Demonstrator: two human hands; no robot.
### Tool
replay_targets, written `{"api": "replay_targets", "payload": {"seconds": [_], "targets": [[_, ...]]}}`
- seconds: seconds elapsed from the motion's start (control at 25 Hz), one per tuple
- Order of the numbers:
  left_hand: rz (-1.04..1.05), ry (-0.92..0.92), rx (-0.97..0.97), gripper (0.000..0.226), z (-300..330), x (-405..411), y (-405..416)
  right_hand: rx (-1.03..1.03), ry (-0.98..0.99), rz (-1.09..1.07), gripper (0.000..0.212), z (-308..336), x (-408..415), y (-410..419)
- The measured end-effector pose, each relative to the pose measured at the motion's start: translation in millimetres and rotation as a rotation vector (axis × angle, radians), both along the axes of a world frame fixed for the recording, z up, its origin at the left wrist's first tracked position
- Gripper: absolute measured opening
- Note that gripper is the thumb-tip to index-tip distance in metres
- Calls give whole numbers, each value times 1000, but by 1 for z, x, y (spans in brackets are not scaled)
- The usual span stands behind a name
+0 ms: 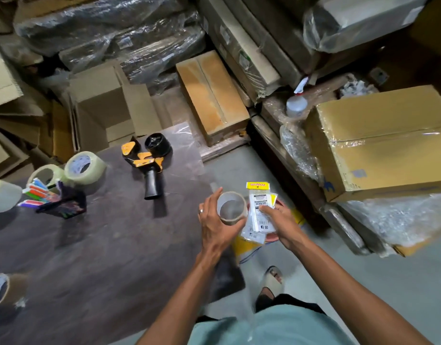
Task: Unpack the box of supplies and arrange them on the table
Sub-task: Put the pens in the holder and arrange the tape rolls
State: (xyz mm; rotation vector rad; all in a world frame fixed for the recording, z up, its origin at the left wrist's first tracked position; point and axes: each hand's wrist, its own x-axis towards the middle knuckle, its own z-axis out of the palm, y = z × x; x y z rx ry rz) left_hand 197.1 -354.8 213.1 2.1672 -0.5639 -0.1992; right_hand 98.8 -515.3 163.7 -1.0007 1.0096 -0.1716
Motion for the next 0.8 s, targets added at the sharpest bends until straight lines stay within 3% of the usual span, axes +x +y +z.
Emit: {"api": "replay_targets", "payload": {"seconds": [0.32, 0.56, 0.8], "targets": [[-225, 201, 242, 108, -34, -5, -94, 28, 141, -87, 17, -60, -36, -71], [-201, 307, 436, 110, -116, 10, -130, 20, 298, -117, 15, -136, -40, -93], [-233, 343, 570, 107, -199, 20, -164, -84, 447, 8, 7, -221, -38, -111]]}}
